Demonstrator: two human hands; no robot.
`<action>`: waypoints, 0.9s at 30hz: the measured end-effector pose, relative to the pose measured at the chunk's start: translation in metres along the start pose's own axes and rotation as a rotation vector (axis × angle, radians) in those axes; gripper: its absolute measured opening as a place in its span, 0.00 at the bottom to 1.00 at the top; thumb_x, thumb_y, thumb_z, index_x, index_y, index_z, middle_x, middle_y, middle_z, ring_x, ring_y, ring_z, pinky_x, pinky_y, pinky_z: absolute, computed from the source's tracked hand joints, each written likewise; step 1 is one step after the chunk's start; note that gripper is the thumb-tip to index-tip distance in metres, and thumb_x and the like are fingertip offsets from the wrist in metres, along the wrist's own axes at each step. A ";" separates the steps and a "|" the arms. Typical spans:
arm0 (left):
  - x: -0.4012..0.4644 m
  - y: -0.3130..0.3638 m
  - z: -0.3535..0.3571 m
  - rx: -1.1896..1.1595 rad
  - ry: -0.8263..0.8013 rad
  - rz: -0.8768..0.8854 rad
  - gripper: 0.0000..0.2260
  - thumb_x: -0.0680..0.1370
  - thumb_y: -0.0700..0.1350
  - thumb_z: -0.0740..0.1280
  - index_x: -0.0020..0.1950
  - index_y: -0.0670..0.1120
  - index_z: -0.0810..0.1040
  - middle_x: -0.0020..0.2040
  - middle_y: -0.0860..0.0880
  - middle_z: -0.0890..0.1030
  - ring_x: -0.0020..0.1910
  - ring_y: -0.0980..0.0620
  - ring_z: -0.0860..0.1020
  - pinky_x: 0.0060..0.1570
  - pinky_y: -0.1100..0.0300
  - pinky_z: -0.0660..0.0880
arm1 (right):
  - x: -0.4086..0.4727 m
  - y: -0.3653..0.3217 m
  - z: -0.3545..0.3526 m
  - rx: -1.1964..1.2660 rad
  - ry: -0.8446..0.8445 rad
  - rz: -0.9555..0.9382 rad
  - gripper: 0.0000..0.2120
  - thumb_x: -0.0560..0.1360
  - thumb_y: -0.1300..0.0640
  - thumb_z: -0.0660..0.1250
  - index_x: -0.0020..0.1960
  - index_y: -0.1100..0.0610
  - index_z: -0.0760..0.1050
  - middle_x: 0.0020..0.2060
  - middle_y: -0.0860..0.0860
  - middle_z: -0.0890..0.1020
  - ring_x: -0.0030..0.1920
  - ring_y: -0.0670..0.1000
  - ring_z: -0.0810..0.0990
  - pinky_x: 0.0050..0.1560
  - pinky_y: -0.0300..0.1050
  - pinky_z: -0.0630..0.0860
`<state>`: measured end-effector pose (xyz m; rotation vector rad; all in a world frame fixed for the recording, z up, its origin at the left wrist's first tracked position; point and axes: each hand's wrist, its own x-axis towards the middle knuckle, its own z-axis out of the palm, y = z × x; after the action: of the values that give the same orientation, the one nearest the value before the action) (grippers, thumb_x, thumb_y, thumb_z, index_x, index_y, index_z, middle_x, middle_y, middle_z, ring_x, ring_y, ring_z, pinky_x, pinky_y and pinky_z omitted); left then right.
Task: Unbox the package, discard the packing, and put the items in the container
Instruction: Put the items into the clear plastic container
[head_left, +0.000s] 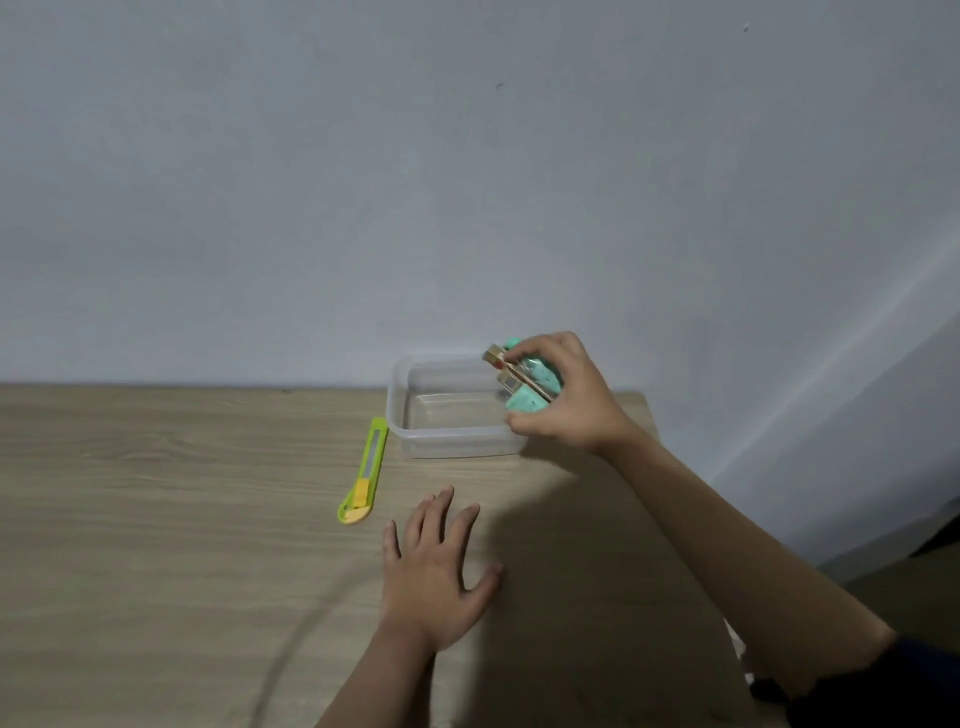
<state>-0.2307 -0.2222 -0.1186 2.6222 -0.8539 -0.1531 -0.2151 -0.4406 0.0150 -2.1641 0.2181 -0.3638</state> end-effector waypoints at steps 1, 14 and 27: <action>0.000 0.000 0.000 0.006 -0.006 -0.003 0.30 0.69 0.68 0.57 0.69 0.61 0.62 0.76 0.54 0.57 0.75 0.49 0.55 0.69 0.38 0.50 | 0.013 -0.006 0.004 0.019 -0.054 -0.018 0.27 0.58 0.61 0.77 0.53 0.43 0.75 0.54 0.50 0.70 0.52 0.43 0.76 0.50 0.26 0.70; 0.001 -0.001 0.002 0.038 -0.006 -0.006 0.30 0.67 0.69 0.60 0.67 0.61 0.66 0.73 0.53 0.66 0.70 0.49 0.65 0.63 0.38 0.64 | 0.089 0.026 0.070 -0.308 -0.412 -0.060 0.18 0.64 0.61 0.73 0.54 0.53 0.79 0.52 0.52 0.79 0.52 0.49 0.76 0.49 0.31 0.69; 0.001 0.002 -0.001 0.000 0.000 -0.015 0.30 0.69 0.68 0.57 0.70 0.62 0.61 0.76 0.56 0.56 0.75 0.51 0.54 0.70 0.40 0.50 | 0.085 0.029 0.071 -0.207 -0.322 0.031 0.20 0.64 0.57 0.76 0.55 0.50 0.79 0.56 0.50 0.80 0.58 0.48 0.76 0.59 0.43 0.72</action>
<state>-0.2310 -0.2239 -0.1167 2.6285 -0.8348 -0.1569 -0.1122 -0.4277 -0.0328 -2.3827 0.1111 0.0302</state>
